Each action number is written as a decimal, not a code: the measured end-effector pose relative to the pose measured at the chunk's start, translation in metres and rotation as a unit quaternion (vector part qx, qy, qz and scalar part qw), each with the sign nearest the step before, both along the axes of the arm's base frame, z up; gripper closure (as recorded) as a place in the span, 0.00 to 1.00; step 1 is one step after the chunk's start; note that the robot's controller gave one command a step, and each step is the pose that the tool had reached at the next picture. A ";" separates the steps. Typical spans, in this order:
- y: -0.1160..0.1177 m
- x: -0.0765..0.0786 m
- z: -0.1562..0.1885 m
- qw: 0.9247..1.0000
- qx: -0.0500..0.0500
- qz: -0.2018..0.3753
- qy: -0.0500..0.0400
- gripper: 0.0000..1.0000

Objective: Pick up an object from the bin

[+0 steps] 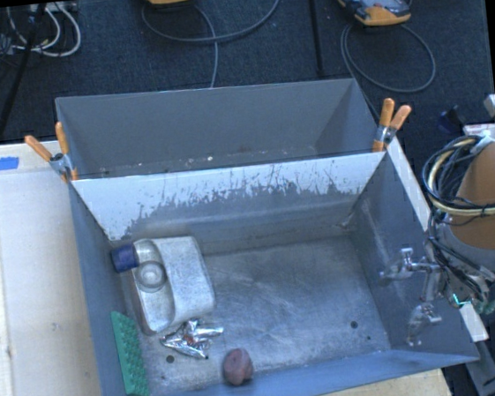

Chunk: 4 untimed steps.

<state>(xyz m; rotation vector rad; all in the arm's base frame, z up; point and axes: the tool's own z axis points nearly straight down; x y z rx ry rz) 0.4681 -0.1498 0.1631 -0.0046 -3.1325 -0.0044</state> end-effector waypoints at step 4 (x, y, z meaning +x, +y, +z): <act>0.290 0.008 -0.090 0.976 0.000 0.217 -0.007 1.00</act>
Offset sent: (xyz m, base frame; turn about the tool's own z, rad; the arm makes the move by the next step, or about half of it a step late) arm 0.0355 0.0891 -0.0575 -0.2893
